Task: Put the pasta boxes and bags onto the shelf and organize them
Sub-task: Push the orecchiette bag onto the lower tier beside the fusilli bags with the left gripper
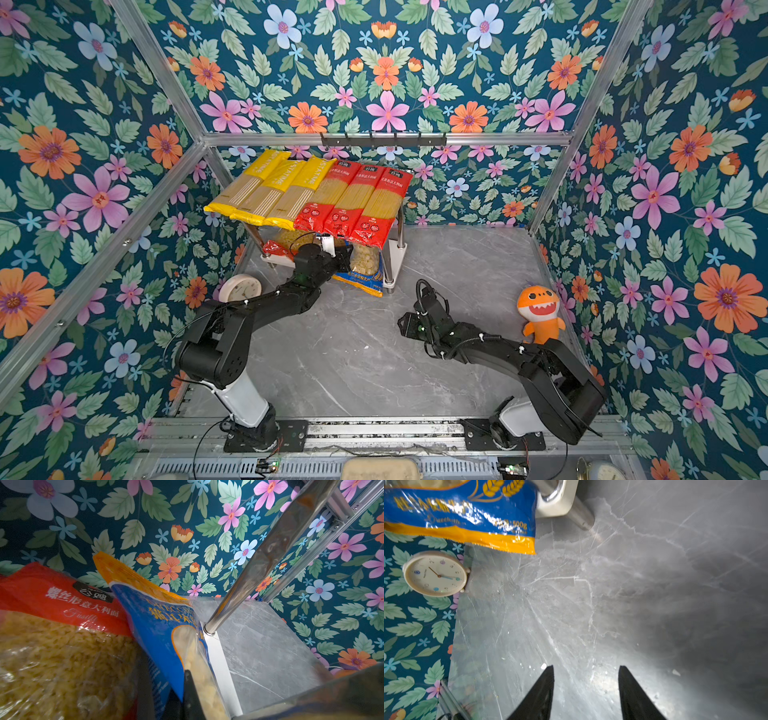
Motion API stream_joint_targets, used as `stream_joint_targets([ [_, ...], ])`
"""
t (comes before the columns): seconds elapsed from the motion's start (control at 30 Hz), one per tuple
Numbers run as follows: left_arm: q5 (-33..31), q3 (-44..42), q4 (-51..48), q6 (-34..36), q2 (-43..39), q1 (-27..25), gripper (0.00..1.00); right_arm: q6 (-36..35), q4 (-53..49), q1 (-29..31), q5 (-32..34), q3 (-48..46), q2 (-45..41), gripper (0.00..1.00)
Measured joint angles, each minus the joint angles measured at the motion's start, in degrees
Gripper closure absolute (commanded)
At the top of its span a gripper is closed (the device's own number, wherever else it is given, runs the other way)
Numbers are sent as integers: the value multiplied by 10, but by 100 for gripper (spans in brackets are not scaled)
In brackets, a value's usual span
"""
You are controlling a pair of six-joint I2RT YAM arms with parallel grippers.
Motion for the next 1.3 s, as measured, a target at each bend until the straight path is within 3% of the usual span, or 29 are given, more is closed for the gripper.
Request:
stream_joint_targets([
  [0.2, 22, 50, -6, 0, 47, 3, 100, -15, 1, -42, -10, 35, 12, 50],
  [0.4, 40, 110, -39, 5, 91, 4, 100, -30, 28, -80, -32, 83, 66, 60],
  [0.7, 30, 139, -120, 19, 92, 2, 70, -11, 79, -121, -85, 153, 142, 63],
  [0.83, -1, 149, -174, 39, 73, 2, 67, 5, 90, -121, -97, 162, 163, 63],
  [0.93, -21, 153, -200, 47, 65, 2, 68, 8, 101, -121, -102, 163, 167, 63],
  [1.2, -38, 182, -235, 68, 84, -28, 93, 22, 111, -121, -112, 155, 165, 63],
  [1.3, -42, 187, -240, 75, 95, -35, 93, 21, 111, -121, -112, 154, 156, 63],
])
